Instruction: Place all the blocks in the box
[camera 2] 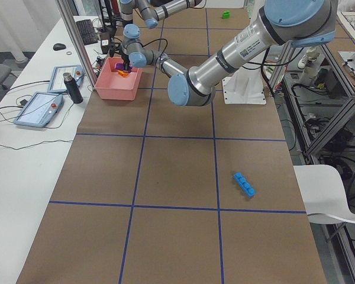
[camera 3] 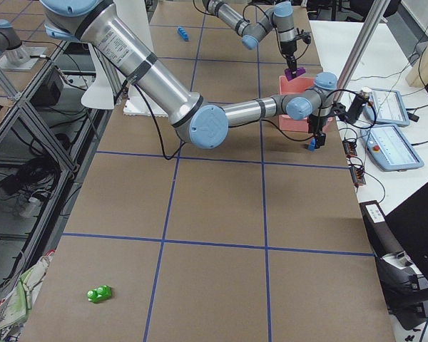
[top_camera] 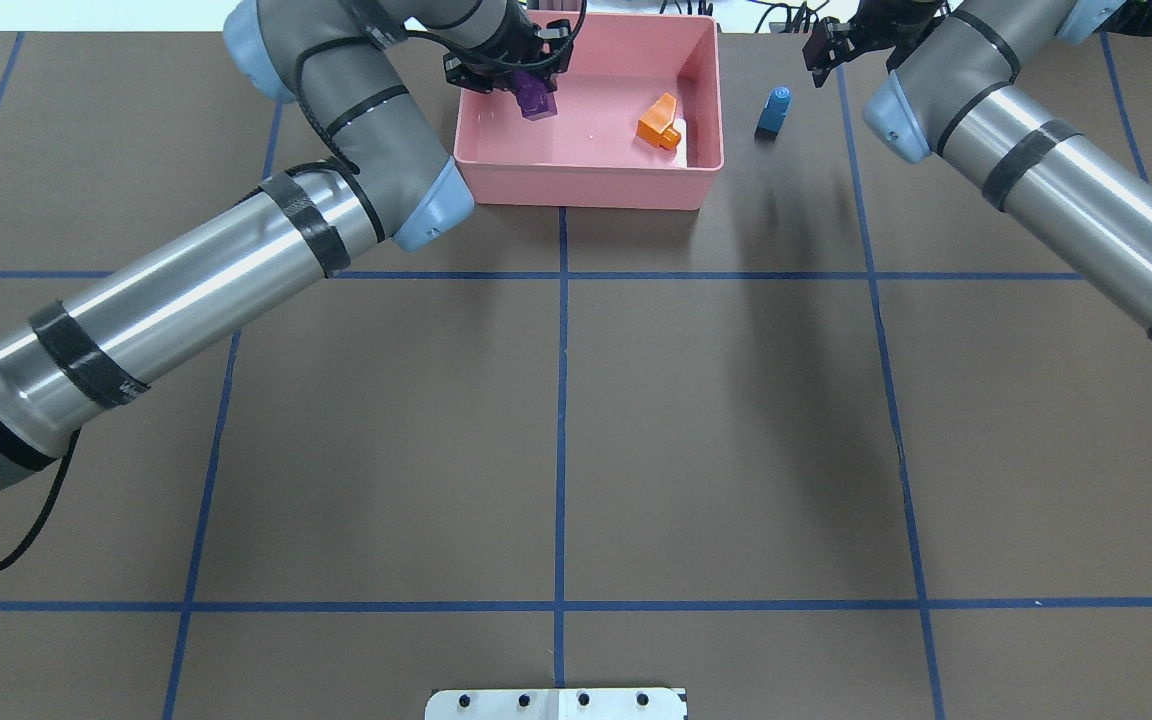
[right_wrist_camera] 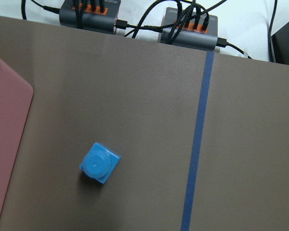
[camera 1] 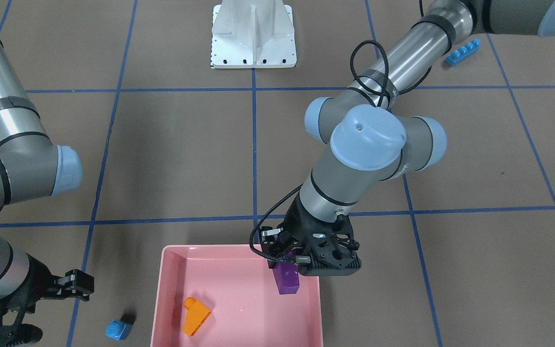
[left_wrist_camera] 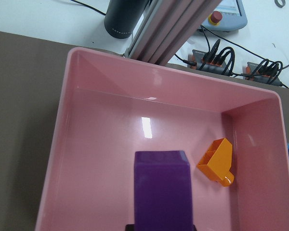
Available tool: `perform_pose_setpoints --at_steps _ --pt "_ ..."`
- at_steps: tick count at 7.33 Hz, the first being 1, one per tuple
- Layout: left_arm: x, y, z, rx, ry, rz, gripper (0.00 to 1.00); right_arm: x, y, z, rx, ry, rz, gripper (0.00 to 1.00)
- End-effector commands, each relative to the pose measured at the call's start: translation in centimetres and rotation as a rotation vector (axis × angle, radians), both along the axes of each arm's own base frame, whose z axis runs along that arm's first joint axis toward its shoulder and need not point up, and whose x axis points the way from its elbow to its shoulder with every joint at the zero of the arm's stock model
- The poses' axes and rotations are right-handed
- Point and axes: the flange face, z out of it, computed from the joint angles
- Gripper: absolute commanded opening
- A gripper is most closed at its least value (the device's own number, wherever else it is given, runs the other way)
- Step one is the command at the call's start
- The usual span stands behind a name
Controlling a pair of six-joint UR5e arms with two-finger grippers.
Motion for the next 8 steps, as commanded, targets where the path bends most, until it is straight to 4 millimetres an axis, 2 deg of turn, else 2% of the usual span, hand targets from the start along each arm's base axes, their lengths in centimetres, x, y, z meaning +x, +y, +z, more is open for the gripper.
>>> perform_pose_setpoints --at_steps 1,3,4,5,6,7,8 --pt "2.6 0.7 0.9 -0.011 -0.033 -0.053 0.00 -1.7 -1.4 -1.2 -0.058 0.000 0.091 0.98" --pt "3.0 0.3 1.6 0.001 -0.066 -0.103 0.00 -3.8 -1.8 -1.7 -0.104 -0.025 0.162 0.97" --pt "3.1 -0.1 1.6 0.007 -0.079 -0.129 0.00 -5.6 -1.4 -0.1 -0.099 -0.034 0.190 0.97" --pt "3.0 -0.3 1.4 0.010 -0.082 -0.139 0.16 -7.5 -1.1 0.4 -0.081 -0.010 0.206 0.95" --pt "3.0 -0.3 1.3 0.010 -0.080 -0.140 0.47 -8.0 -1.3 0.2 -0.084 -0.003 0.209 0.92" --pt "3.0 -0.3 1.1 0.011 -0.079 -0.140 0.60 -8.0 -1.4 0.0 -0.081 -0.005 0.208 0.90" --pt "3.0 -0.3 1.1 0.012 -0.079 -0.139 0.88 -8.5 -1.2 0.7 -0.083 0.012 0.211 0.89"
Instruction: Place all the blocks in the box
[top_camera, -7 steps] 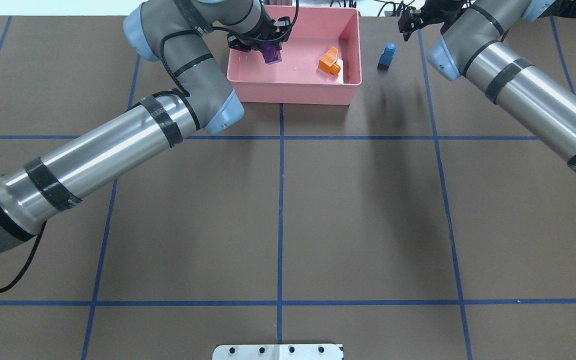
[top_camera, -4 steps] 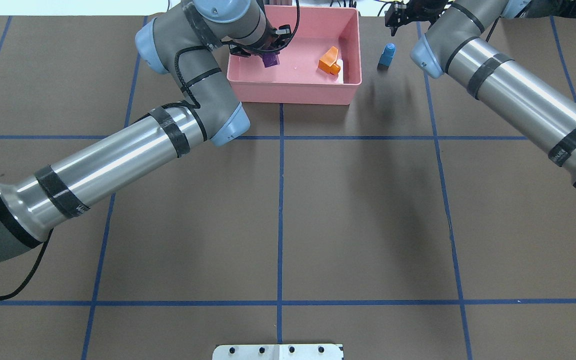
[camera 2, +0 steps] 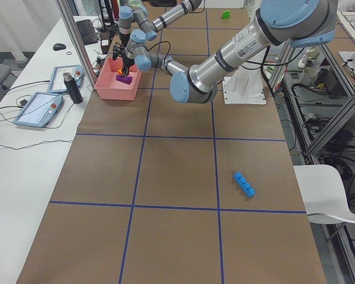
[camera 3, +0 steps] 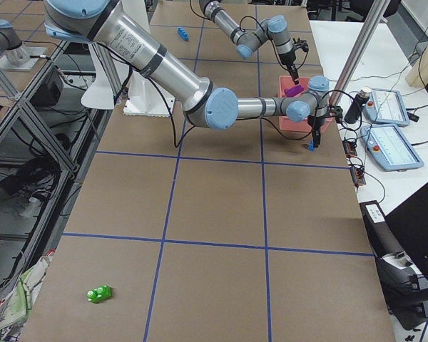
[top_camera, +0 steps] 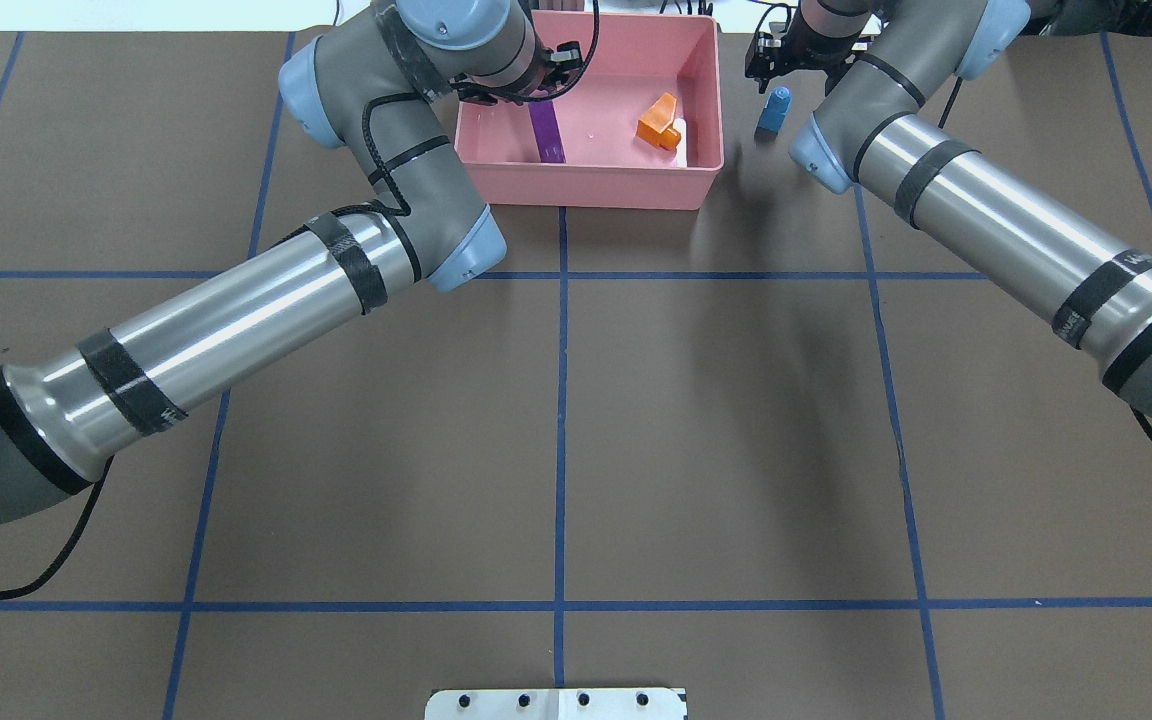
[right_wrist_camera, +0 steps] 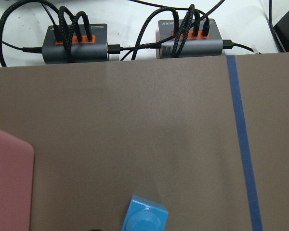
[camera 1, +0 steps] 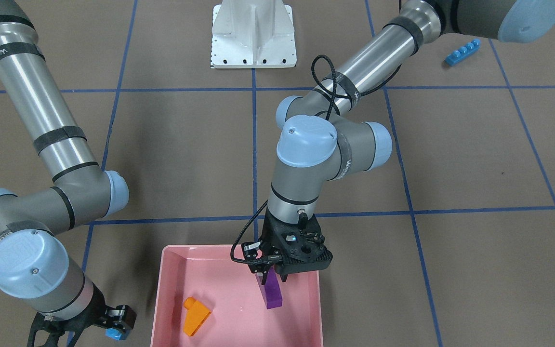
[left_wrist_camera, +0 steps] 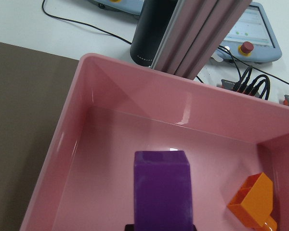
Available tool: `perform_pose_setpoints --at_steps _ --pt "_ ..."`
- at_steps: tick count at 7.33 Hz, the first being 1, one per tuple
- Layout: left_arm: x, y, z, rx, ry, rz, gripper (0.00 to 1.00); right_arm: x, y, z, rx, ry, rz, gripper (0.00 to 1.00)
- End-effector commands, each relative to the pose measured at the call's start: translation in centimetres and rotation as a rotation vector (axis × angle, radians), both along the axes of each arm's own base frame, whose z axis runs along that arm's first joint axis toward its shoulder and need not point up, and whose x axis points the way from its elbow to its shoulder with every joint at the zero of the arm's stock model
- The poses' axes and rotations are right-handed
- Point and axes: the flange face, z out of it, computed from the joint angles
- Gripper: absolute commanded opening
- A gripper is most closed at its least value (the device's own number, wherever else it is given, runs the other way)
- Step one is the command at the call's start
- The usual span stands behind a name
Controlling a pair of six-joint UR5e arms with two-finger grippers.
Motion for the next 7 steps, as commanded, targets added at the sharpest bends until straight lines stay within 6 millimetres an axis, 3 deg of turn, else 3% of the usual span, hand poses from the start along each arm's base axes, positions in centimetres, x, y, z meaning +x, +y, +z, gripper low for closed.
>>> perform_pose_setpoints --at_steps 1,3,6,7 --pt "0.0 0.1 -0.3 0.004 0.001 0.000 1.00 -1.1 0.3 0.5 0.006 0.023 0.003 0.86" --pt "0.0 0.1 -0.2 0.004 -0.001 0.000 1.00 -2.5 0.4 0.1 0.029 0.025 -0.001 0.82" --pt "0.0 0.1 -0.3 0.005 -0.001 0.001 1.00 -3.6 0.6 1.9 0.059 0.037 0.007 0.81" --pt "0.0 0.1 -0.2 0.004 -0.002 0.003 1.00 -3.8 0.7 2.2 0.059 0.043 0.007 0.76"
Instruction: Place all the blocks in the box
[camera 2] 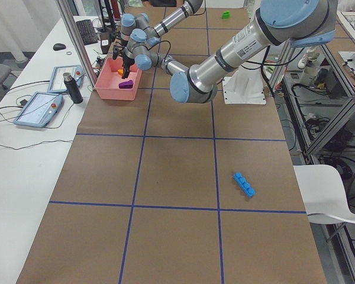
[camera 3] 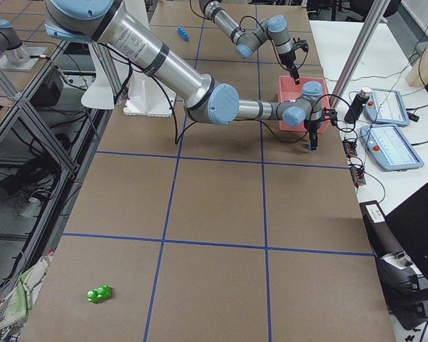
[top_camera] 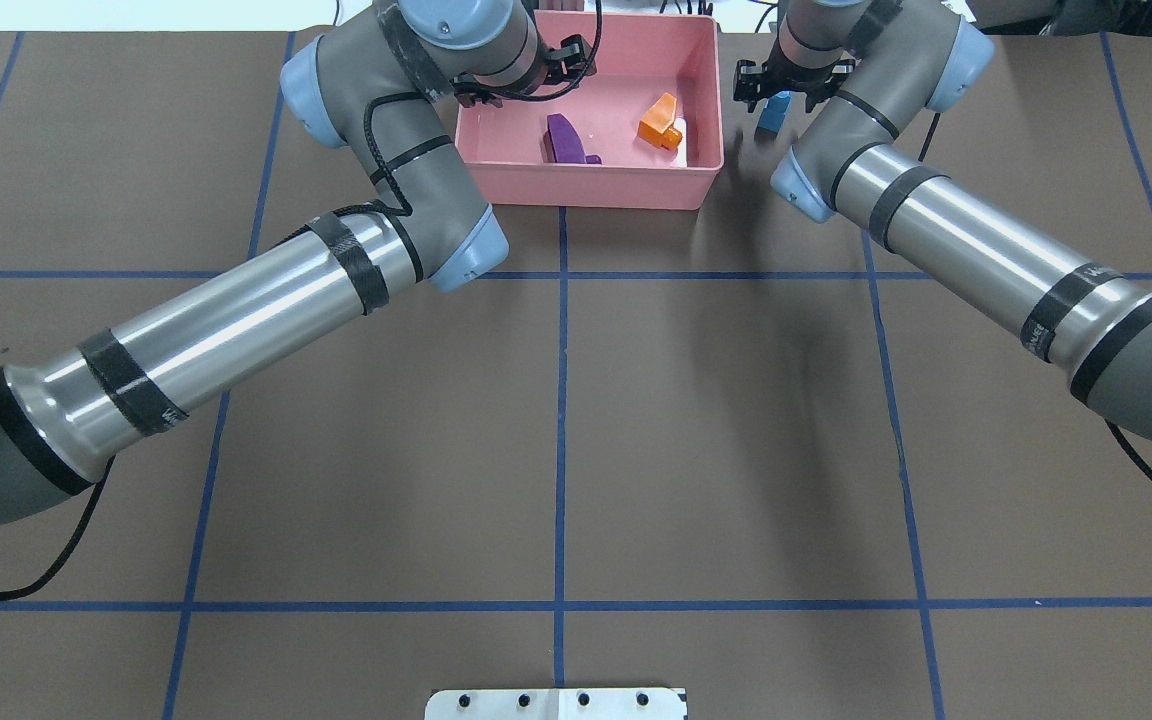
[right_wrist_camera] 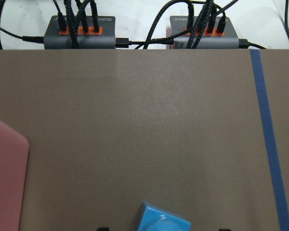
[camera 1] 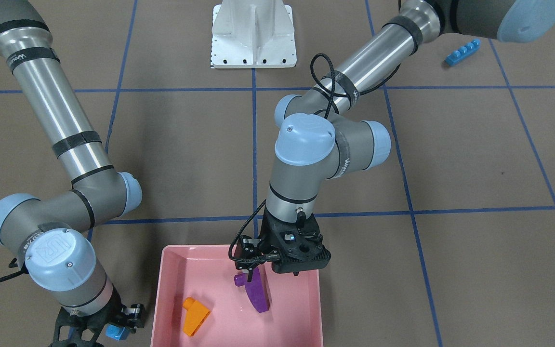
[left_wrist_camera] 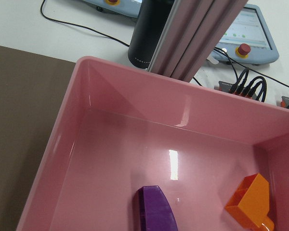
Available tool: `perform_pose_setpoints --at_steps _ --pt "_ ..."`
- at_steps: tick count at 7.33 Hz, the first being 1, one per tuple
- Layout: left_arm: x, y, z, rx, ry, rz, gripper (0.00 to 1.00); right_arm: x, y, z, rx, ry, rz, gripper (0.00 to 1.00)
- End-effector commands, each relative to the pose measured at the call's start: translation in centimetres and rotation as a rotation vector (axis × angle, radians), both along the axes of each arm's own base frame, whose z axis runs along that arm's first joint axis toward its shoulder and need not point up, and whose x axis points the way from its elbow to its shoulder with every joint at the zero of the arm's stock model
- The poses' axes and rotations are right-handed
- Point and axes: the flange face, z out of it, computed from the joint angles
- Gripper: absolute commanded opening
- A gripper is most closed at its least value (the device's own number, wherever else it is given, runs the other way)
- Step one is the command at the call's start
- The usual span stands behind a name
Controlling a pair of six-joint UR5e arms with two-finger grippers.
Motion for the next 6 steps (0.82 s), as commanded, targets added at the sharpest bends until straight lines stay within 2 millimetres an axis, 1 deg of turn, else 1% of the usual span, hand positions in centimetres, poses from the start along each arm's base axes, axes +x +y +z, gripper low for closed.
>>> perform_pose_setpoints --at_steps 1,3,4,5,6 --pt "0.0 0.0 0.1 0.001 -0.002 0.001 1.00 -0.7 0.3 0.8 0.003 0.018 0.003 0.72" --pt "-0.4 0.2 -0.7 0.010 0.009 0.000 1.00 -0.9 0.5 0.9 0.000 0.020 0.000 0.08" --pt "-0.6 0.2 -1.1 0.014 0.013 -0.001 1.00 -0.9 0.3 0.3 0.008 0.014 -0.001 0.00" --pt "-0.6 0.3 -1.2 0.013 0.015 -0.001 1.00 -0.6 0.0 -0.6 0.014 0.004 0.000 0.00" --pt "-0.9 0.5 -1.9 0.024 0.027 0.003 1.00 0.0 -0.4 -1.6 0.022 -0.014 0.002 0.00"
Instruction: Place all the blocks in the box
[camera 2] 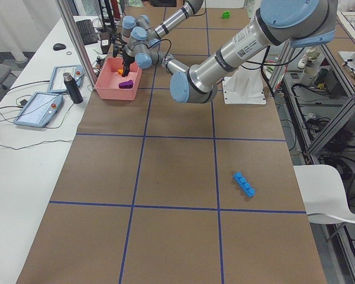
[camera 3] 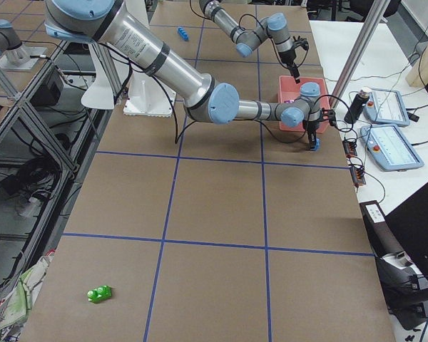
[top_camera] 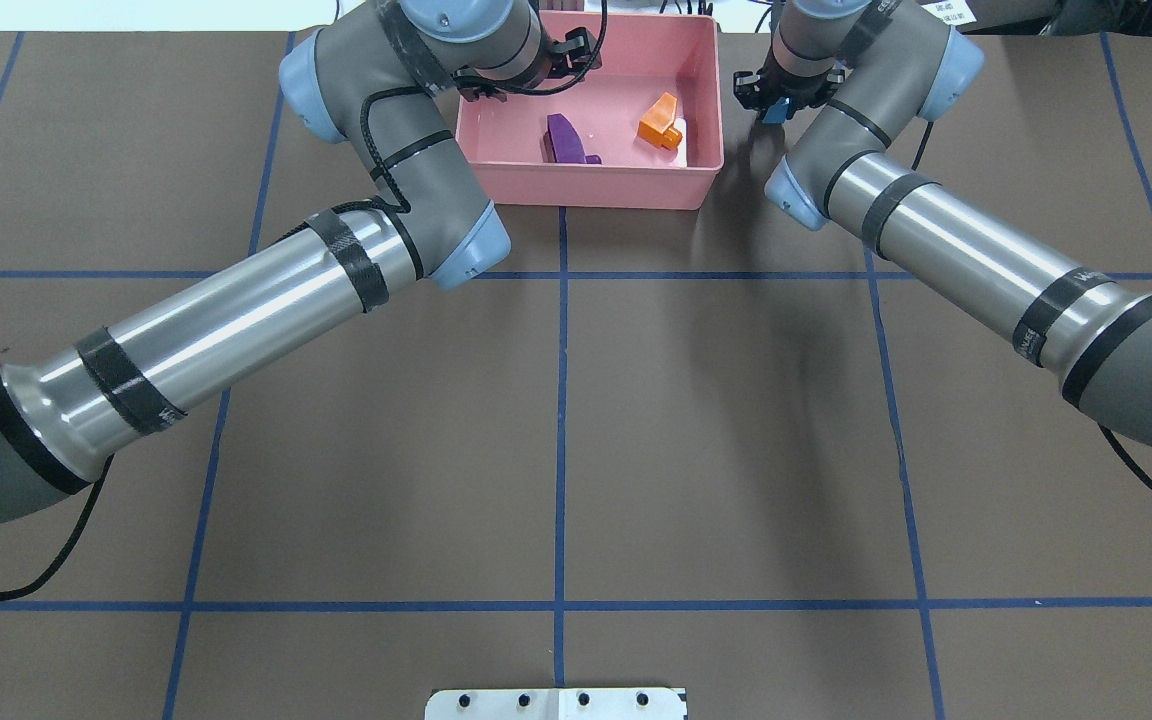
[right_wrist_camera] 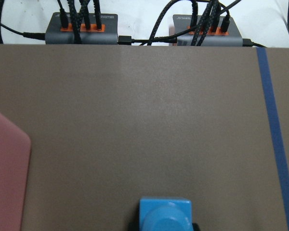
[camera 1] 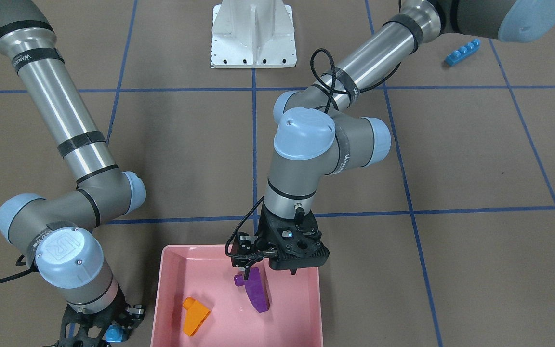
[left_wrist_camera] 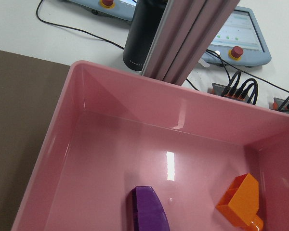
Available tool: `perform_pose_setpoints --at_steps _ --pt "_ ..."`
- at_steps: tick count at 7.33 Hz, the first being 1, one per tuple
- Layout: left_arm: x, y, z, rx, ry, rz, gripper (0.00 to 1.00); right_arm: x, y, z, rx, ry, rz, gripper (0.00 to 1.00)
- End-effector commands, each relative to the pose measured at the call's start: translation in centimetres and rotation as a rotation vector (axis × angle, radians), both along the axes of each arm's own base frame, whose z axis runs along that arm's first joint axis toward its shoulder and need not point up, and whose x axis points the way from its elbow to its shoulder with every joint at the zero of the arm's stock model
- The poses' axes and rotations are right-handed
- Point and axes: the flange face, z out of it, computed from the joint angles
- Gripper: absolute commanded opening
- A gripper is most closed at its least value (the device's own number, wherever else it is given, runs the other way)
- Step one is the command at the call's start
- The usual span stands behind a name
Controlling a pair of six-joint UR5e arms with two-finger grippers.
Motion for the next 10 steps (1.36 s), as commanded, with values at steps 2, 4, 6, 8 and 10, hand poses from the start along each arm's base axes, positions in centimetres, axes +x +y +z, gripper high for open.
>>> perform_pose_setpoints --at_steps 2,4,6,8,10 --pt "-1.8 1.1 -3.0 -0.007 0.008 0.026 1.00 6.1 -2.1 -6.7 0.028 -0.149 -0.021 0.00" --pt "-5.8 0.8 -4.9 -0.068 -0.009 0.067 1.00 12.1 -1.8 -14.8 -0.046 -0.229 -0.045 0.00" --pt "-9.0 1.0 -4.1 -0.036 -0.164 0.145 1.00 9.0 -0.1 -17.3 -0.045 -0.236 -0.078 0.00" --pt "-12.8 1.8 -1.1 -0.009 -0.281 0.208 1.00 4.6 1.3 -19.1 0.016 -0.208 -0.090 0.00" --pt "-15.1 4.6 5.9 0.022 -0.378 0.300 1.00 0.1 2.2 -18.2 0.114 -0.187 -0.072 0.21"
